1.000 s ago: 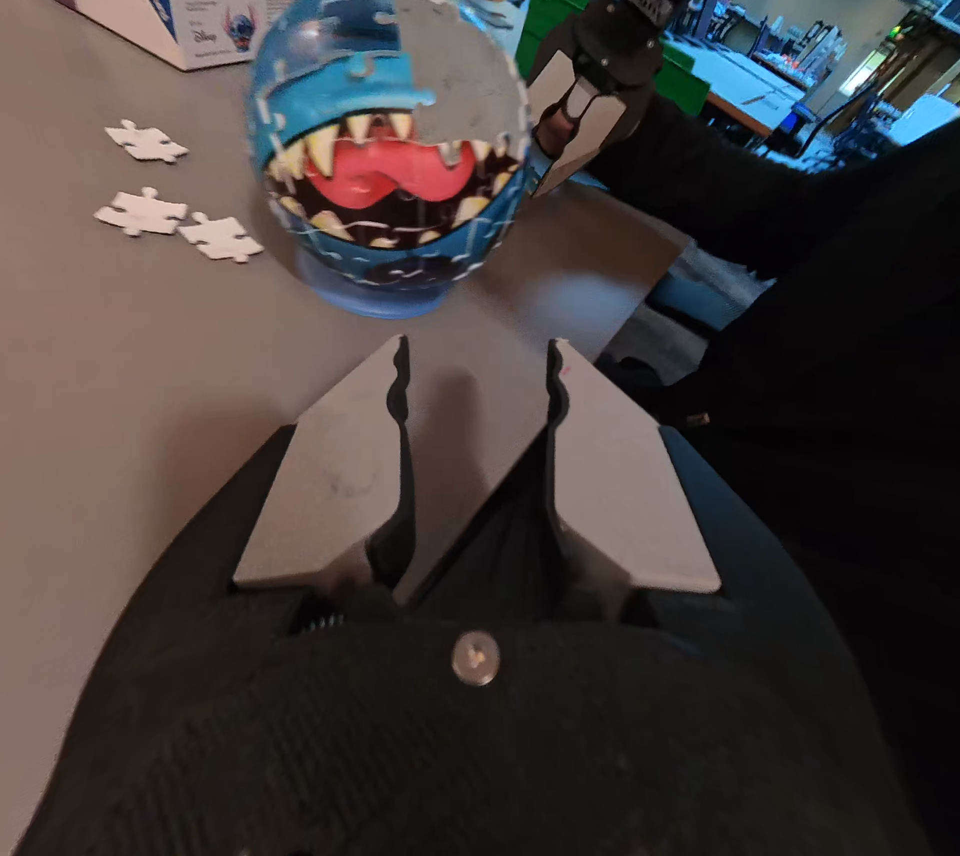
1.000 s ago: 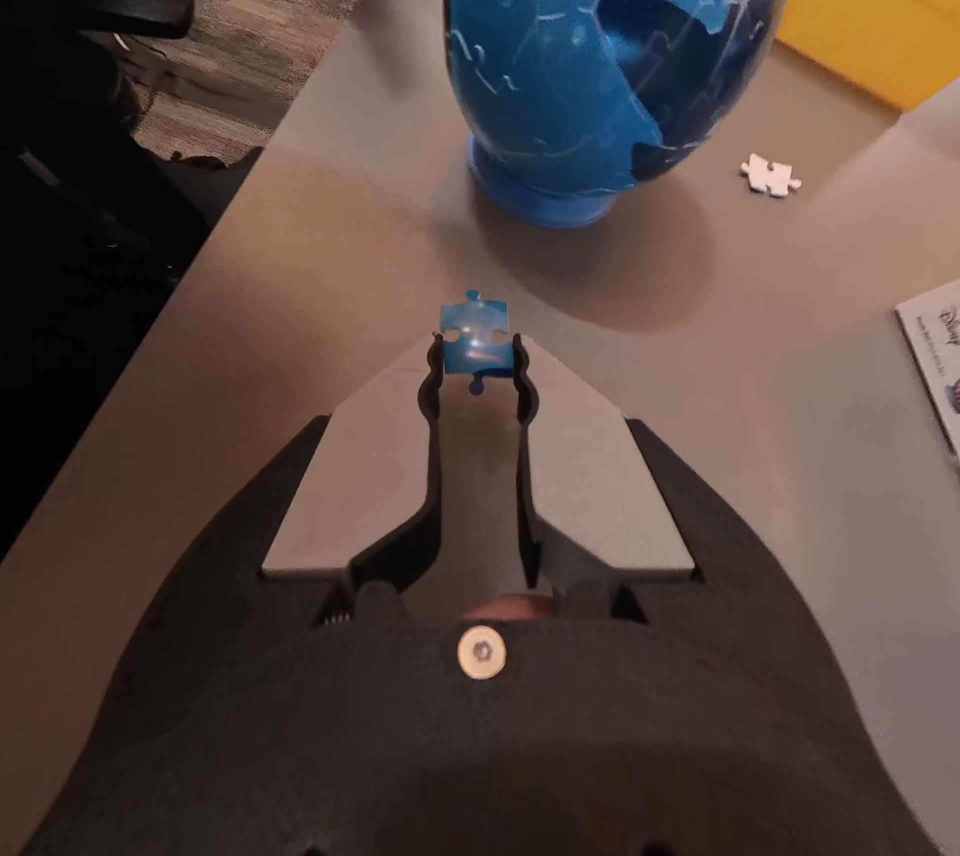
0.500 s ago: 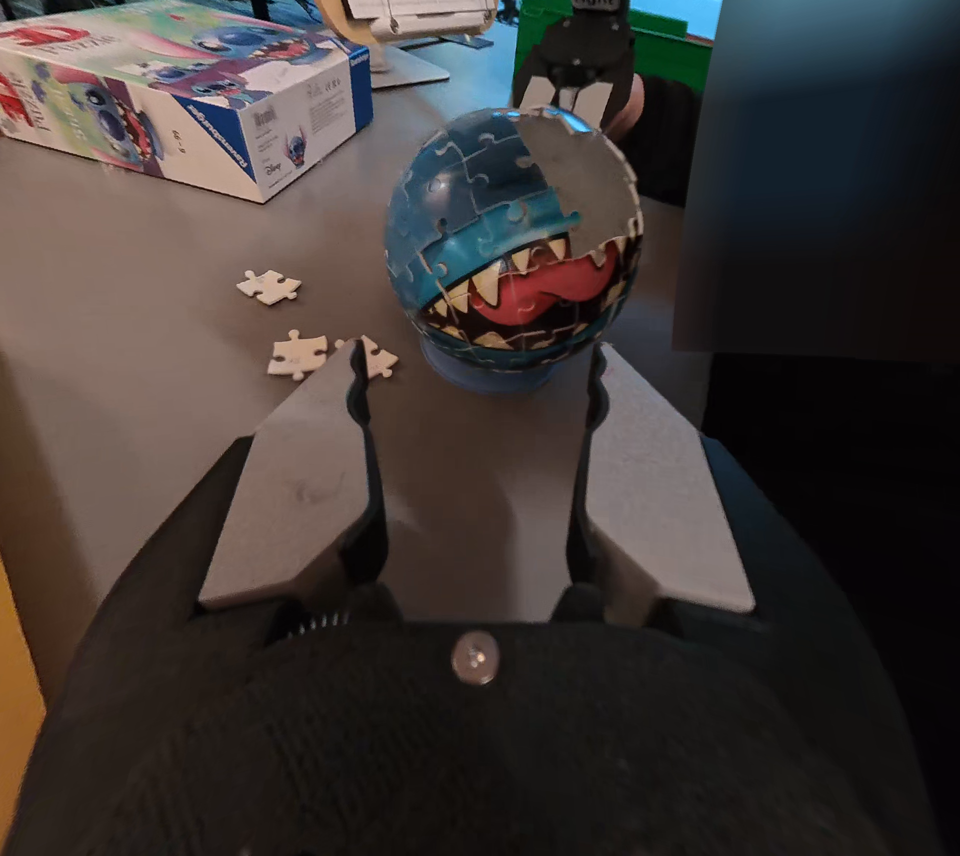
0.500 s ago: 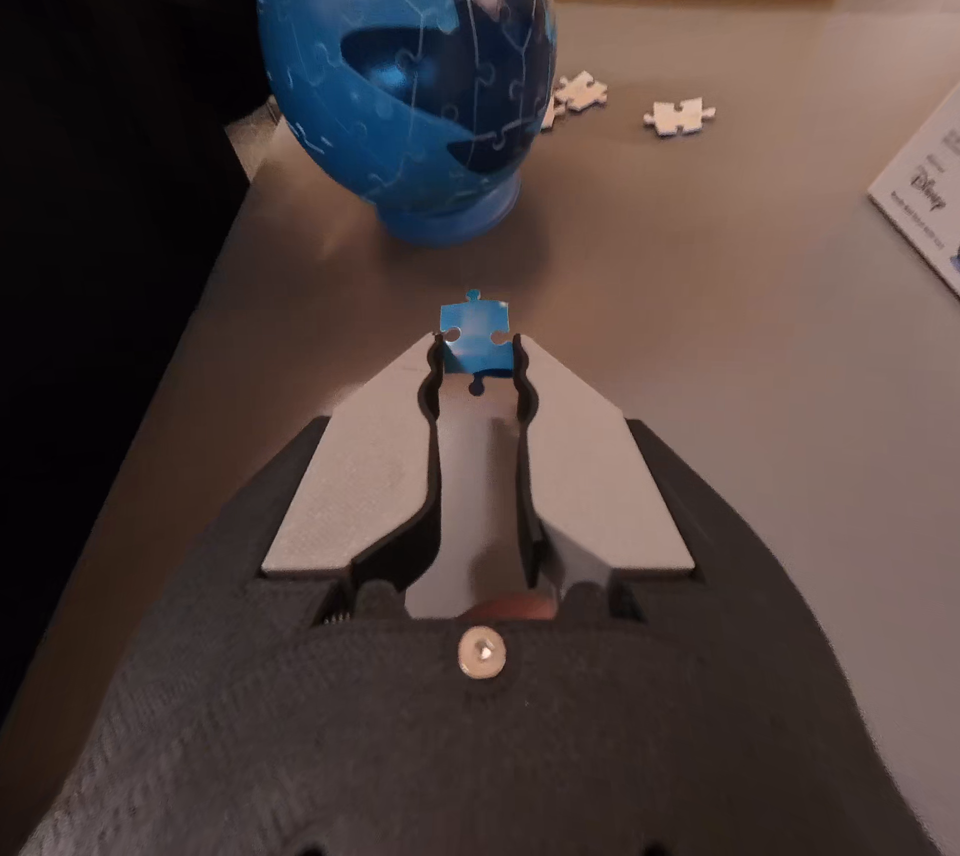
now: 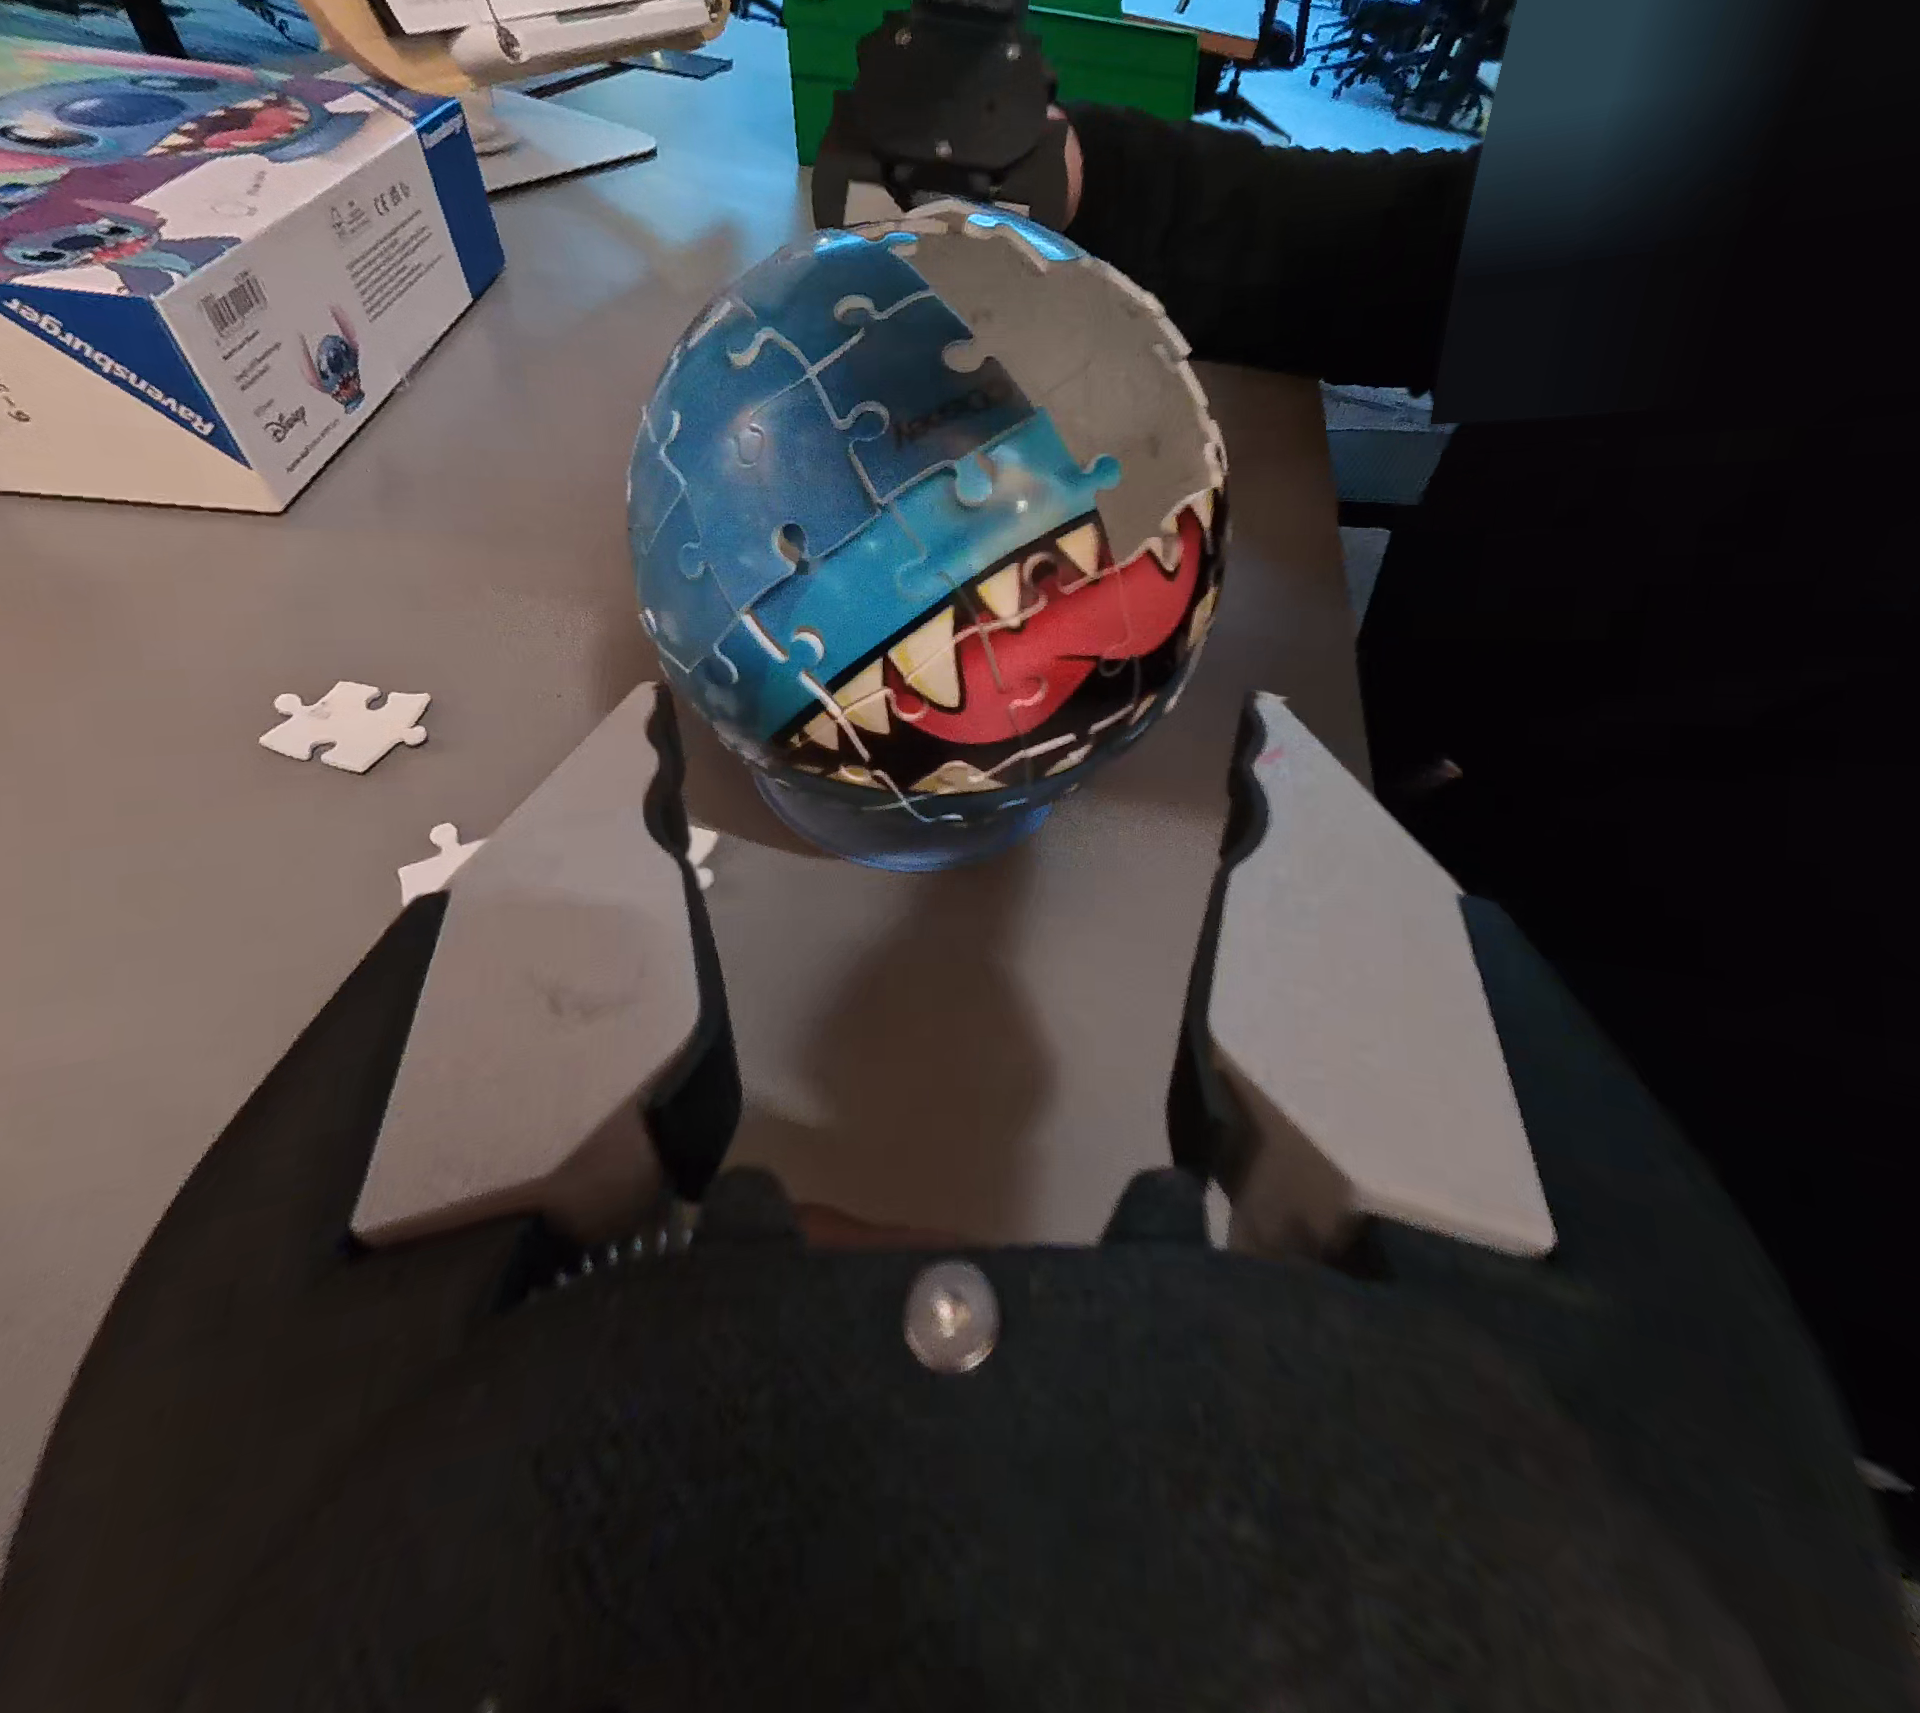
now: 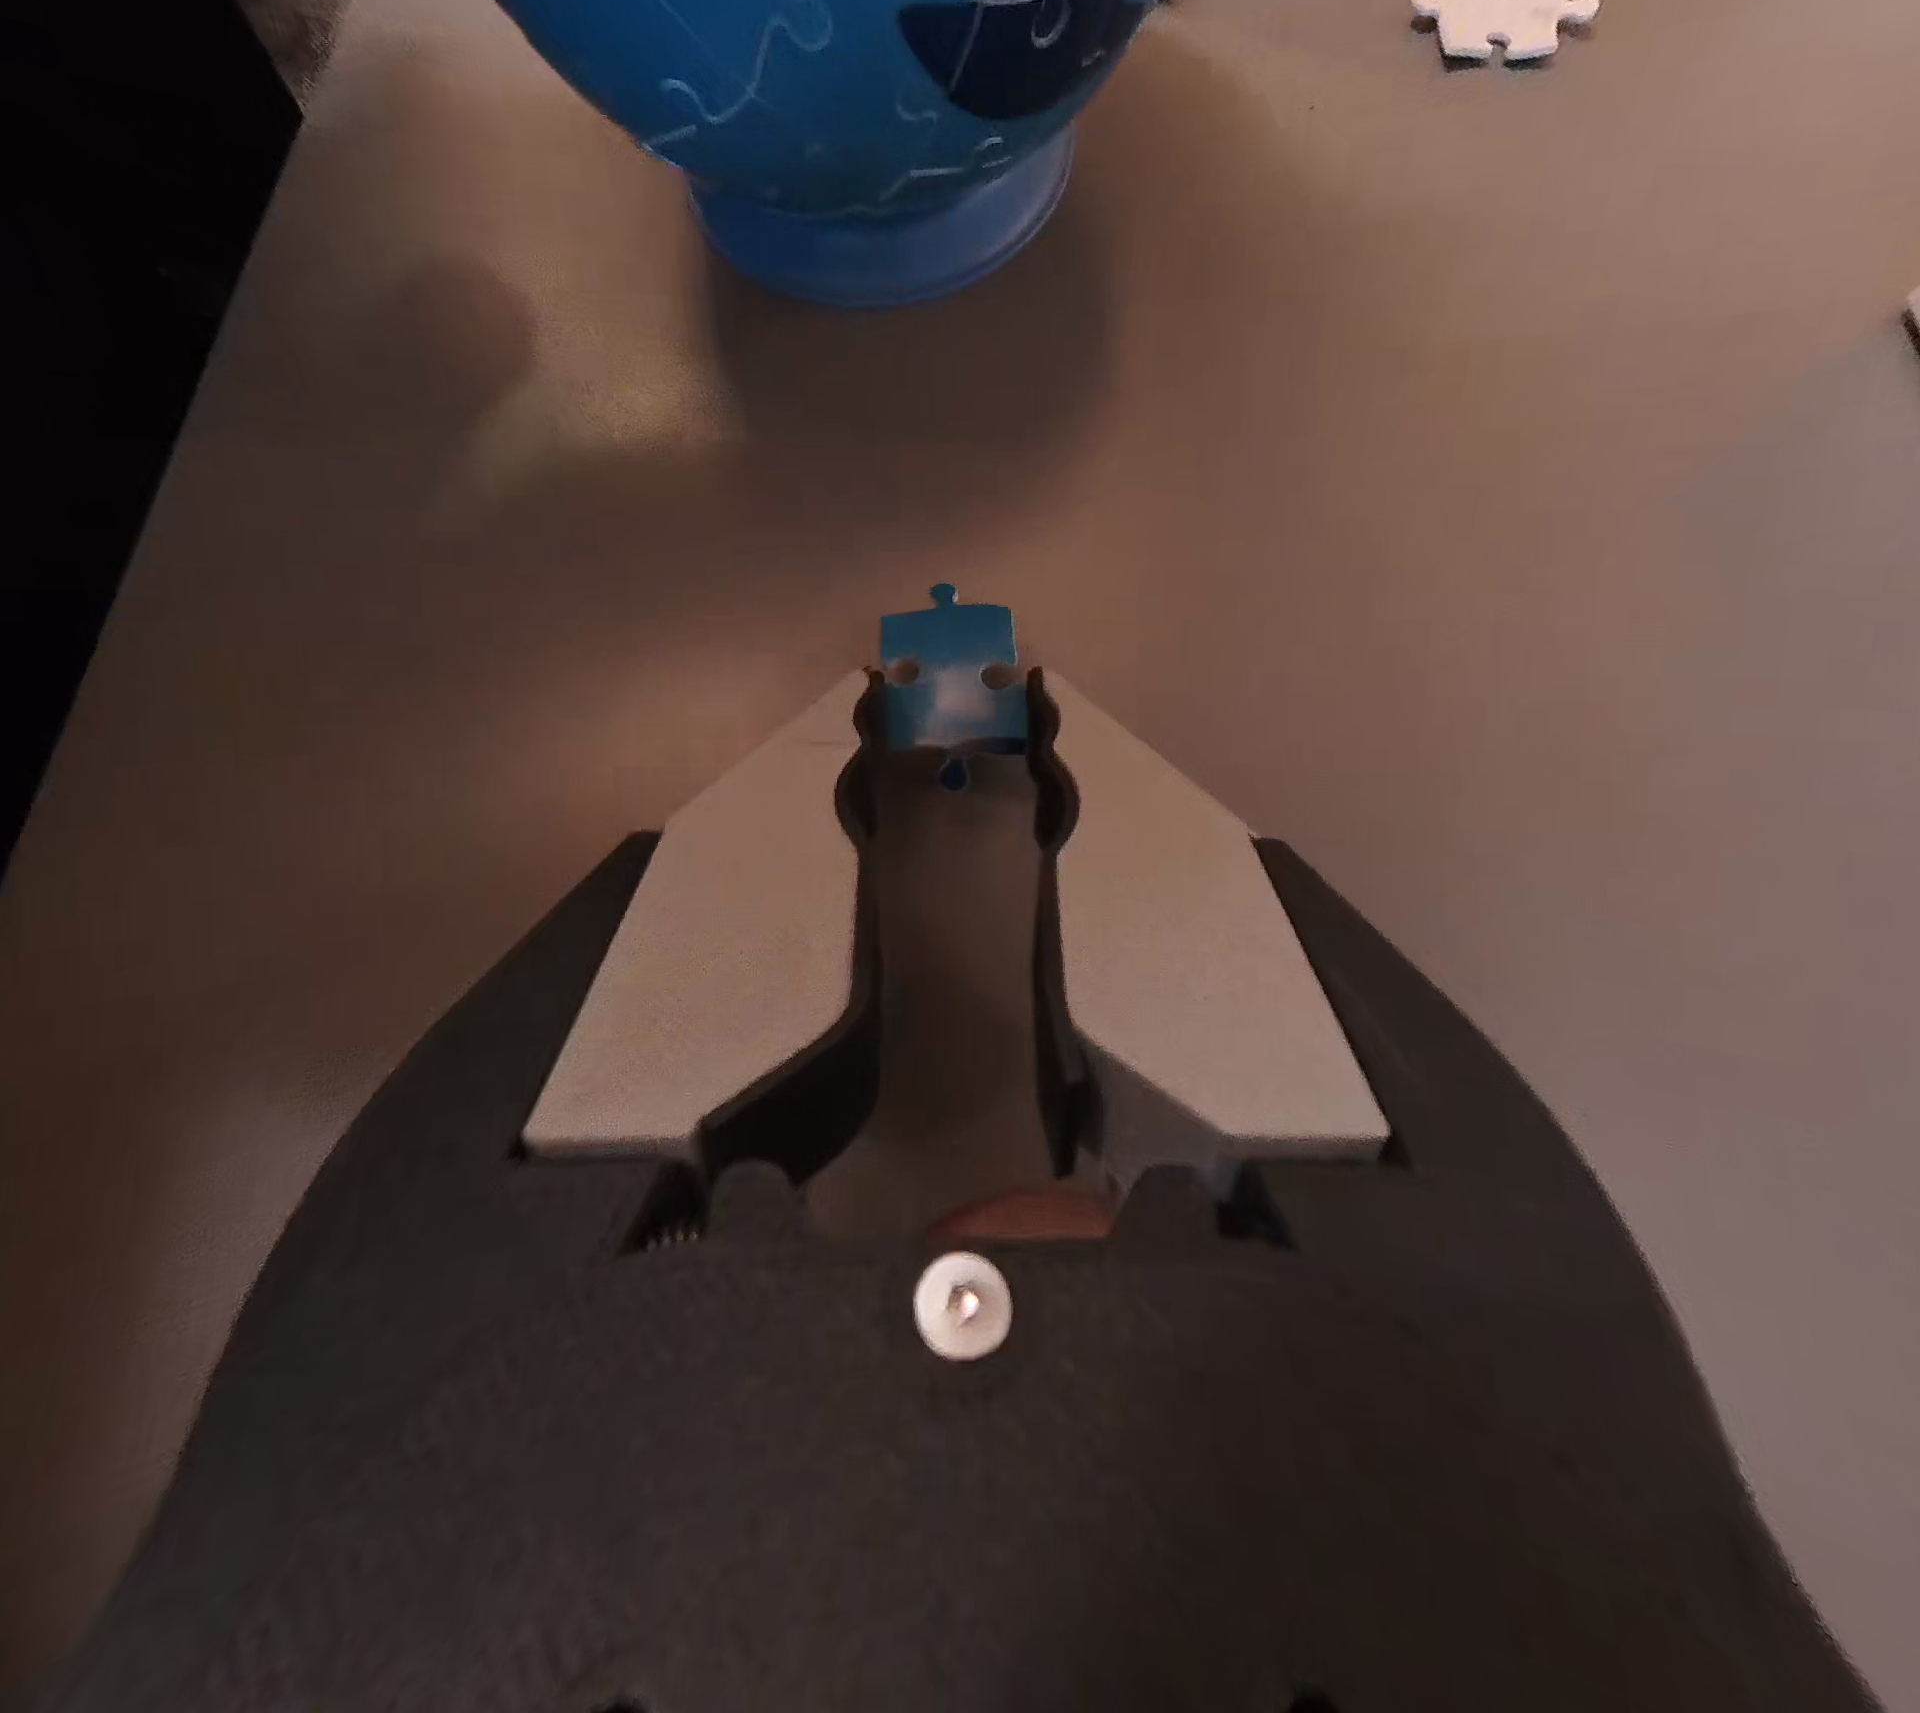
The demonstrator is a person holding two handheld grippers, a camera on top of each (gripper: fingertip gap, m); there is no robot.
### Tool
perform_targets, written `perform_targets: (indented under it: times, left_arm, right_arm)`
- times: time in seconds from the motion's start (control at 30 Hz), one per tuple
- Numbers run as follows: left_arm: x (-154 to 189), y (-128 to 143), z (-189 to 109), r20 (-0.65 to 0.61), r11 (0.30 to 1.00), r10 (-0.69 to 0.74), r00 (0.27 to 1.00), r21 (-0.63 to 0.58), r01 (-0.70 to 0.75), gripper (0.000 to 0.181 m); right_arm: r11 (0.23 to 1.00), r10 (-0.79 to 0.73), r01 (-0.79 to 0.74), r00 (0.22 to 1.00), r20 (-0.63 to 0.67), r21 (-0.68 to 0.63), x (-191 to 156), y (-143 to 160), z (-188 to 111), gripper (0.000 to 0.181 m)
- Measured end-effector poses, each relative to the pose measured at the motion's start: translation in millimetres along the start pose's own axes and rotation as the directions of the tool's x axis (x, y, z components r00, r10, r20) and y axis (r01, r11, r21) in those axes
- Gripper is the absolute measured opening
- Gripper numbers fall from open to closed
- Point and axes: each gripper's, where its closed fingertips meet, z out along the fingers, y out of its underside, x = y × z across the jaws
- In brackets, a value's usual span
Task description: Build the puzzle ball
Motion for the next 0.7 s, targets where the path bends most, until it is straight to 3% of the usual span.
perform_targets:
  times: [0.23, 0.33, 0.6, 0.7]
  left_arm:
    - [-3.7, 1.9, 7.7, 0.091, 0.997, 0.077, 0.993, -0.037, -0.074, 0.12]
    - [-8.8, 2.1, 12.7, 0.147, 0.988, 0.146, 0.978, -0.064, -0.138, 0.127]
    - [-1.0, 6.1, 28.0, 0.148, 0.976, 0.202, 0.968, -0.115, -0.186, 0.127]
    - [0.9, 7.7, 27.0, 0.178, 0.979, 0.18, 0.967, -0.122, -0.16, 0.126]
  right_arm:
    - [0.988, -0.035, 0.062, 0.982, -0.186, 0.143, -1.7, -42.3, -21.0, 0.048]
    - [0.969, -0.013, 0.059, 0.982, -0.189, 0.24, -22.5, -70.9, -10.0, 0.059]
    - [0.973, -0.007, 0.088, 0.935, -0.354, 0.213, -33.0, -89.3, 19.8, 0.105]
    - [0.971, -0.006, 0.099, 0.919, -0.394, 0.217, -31.5, -97.3, 25.3, 0.112]
